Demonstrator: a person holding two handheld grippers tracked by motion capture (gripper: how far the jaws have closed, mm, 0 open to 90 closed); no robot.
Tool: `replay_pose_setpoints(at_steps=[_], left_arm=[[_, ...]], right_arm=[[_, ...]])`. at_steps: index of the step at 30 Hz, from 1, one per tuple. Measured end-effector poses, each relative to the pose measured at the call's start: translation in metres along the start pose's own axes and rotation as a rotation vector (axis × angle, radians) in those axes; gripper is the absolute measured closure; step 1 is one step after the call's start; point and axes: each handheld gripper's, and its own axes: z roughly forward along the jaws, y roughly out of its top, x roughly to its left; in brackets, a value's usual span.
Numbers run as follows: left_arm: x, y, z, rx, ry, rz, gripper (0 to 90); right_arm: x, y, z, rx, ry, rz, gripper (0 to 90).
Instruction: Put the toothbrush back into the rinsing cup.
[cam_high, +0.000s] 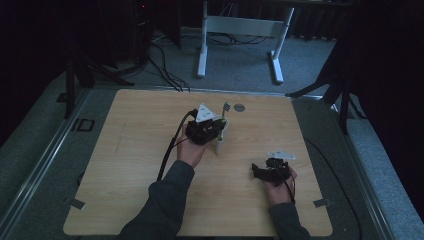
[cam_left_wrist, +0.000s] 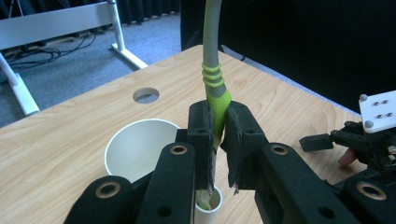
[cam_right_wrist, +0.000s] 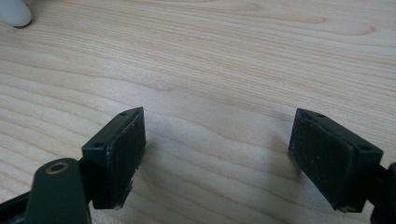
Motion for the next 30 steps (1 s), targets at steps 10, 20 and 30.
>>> replay_pose_setpoints(at_steps=[10, 20, 30], left_arm=[[0.002, -0.0036, 0.0031, 0.023, -0.001, 0.0, 80.6], [0.0033, -0.0057, 0.0053, 0.033, 0.001, -0.006, 80.3], [0.0065, -0.0098, 0.009, 0.051, -0.019, -0.008, 62.6]], right_arm=[[0.0, 0.0, 0.0, 0.0, 0.0, 0.0, 18.4], [0.0, 0.0, 0.0001, 0.0, 0.0, -0.001, 18.4], [0.0, 0.0001, 0.0001, 0.0, 0.001, -0.001, 18.4]])
